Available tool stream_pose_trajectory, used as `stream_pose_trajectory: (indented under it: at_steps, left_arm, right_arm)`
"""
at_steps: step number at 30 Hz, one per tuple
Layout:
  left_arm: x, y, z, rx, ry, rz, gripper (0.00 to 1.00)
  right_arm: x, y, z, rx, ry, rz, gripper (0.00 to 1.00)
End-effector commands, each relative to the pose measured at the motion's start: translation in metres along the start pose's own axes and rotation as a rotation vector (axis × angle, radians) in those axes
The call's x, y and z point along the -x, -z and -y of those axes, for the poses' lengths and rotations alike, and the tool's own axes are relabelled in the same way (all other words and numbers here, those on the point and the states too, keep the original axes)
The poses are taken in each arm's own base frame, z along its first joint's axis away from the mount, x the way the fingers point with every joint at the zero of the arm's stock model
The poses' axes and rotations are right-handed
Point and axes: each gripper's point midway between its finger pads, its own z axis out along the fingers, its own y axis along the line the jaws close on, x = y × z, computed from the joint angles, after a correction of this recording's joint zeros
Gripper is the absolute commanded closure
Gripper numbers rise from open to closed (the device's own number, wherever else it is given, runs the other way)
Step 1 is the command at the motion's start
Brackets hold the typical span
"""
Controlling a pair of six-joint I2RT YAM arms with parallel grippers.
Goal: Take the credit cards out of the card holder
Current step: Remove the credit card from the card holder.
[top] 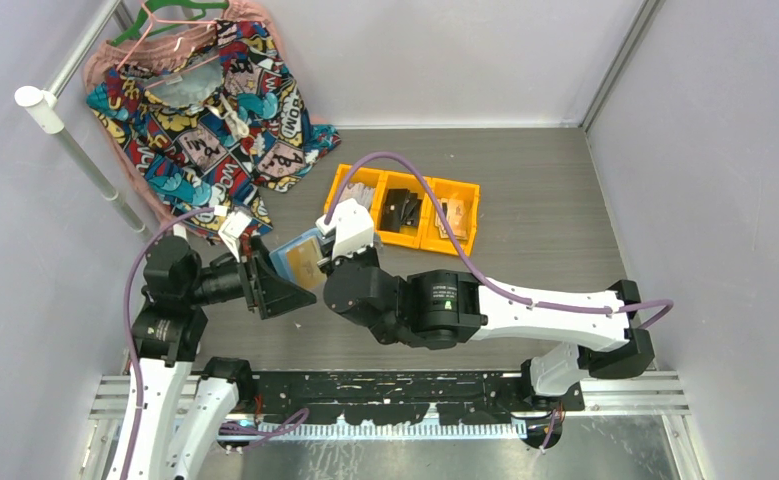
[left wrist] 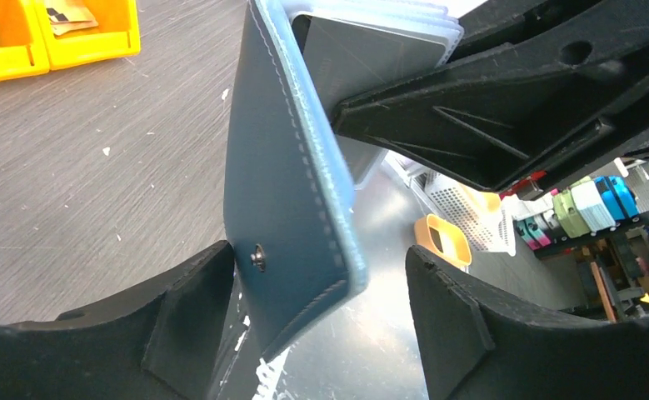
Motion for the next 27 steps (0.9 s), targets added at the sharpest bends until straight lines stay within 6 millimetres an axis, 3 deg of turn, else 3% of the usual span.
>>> stream_pose_trajectory:
  at_steps: [1, 3, 8, 12, 14, 18, 20, 24, 25, 27]
  left_arm:
    - [0.003, 0.002, 0.008, -0.029, -0.084, 0.007, 0.27]
    - [0.004, 0.001, 0.002, -0.006, -0.101, 0.015, 0.38]
    - [0.014, 0.002, -0.007, 0.076, -0.128, 0.057, 0.76]
    - [0.024, 0.002, -0.007, 0.099, -0.129, 0.084, 0.94]
    - [0.025, 0.002, -0.007, 0.102, -0.118, 0.081, 0.99]
    - [0.025, 0.001, -0.004, 0.086, -0.085, 0.065, 1.0]
    - [0.026, 0.0, -0.006, 0.094, -0.065, 0.065, 1.0]
    - [0.028, 0.002, -0.025, 0.206, -0.016, 0.068, 1.0]
    - [0.026, 0.003, -0.033, 0.249, 0.007, 0.06, 1.0]
    - [0.021, 0.005, -0.047, 0.308, 0.04, 0.035, 1.0]
  right_arm:
    - [0.034, 0.013, 0.004, 0.003, -0.087, 0.08, 0.99]
    - [0.035, 0.017, 0.001, 0.05, -0.114, 0.09, 0.99]
    - [0.035, 0.036, -0.014, 0.263, -0.213, 0.128, 0.99]
    - [0.028, 0.047, -0.015, 0.358, -0.256, 0.129, 0.98]
    - [0.024, 0.049, -0.007, 0.353, -0.272, 0.127, 0.94]
    - [0.022, 0.047, 0.021, 0.312, -0.299, 0.113, 0.64]
    - [0.02, 0.039, 0.047, 0.237, -0.323, 0.094, 0.57]
    - [0.042, 0.046, 0.091, 0.095, -0.377, 0.157, 0.49]
    - [0.049, 0.05, 0.092, 0.105, -0.391, 0.173, 0.49]
    - [0.06, 0.056, 0.074, 0.207, -0.412, 0.182, 0.49]
